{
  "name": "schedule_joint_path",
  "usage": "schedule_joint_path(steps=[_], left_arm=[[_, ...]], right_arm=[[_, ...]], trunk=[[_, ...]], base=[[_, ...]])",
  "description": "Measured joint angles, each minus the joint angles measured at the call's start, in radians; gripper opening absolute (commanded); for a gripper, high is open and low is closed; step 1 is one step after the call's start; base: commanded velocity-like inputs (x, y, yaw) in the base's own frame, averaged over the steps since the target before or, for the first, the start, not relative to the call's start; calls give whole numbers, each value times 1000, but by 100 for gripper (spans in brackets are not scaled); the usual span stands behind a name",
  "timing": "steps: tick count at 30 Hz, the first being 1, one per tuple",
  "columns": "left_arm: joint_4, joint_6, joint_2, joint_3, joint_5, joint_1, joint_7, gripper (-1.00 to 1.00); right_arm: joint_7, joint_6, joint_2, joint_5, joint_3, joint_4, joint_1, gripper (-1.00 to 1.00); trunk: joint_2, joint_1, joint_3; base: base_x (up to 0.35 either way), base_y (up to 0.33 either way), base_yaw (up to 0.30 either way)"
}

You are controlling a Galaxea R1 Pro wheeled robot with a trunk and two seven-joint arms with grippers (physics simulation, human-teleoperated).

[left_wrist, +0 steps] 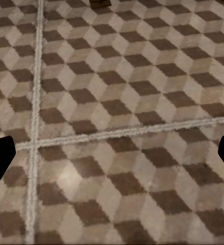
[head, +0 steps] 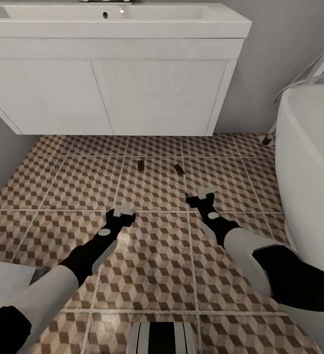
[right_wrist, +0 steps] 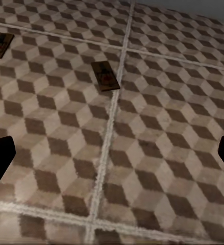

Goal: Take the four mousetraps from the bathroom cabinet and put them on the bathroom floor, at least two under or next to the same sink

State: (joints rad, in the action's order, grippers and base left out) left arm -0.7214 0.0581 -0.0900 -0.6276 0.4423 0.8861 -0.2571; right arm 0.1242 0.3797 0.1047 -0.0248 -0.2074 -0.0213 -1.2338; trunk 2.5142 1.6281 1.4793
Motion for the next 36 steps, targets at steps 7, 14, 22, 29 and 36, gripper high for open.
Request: schedule_joint_path(steps=[7, 14, 22, 29, 36], left_arm=[[-1, -11, -3, -1, 2, -44, 0, 100], [25, -102, -5, 0, -1, -98, -1, 100], [127, -254, -7, 0, 2, -169, 1, 100], [236, -427, -6, -2, 5, -186, 3, 100], [271, -464, 3, -5, 4, -189, 5, 100]], right_arm=[[-1, 61, -9, 0, 0, 0, 43, 100], [0, 132, -16, 0, 1, 0, 95, 100], [2, 208, -22, 0, 1, 0, 142, 100], [4, 213, -22, 0, 1, 0, 163, 100], [5, 214, -22, 0, 1, 0, 186, 100]], trunk=[[0, 0, 0], [0, 0, 0], [0, 0, 0], [-1, -2, -19], [-3, -5, -46]], base=[[0, 0, 0], [0, 0, 0], [0, 0, 0], [0, 0, 0], [0, 0, 0]])
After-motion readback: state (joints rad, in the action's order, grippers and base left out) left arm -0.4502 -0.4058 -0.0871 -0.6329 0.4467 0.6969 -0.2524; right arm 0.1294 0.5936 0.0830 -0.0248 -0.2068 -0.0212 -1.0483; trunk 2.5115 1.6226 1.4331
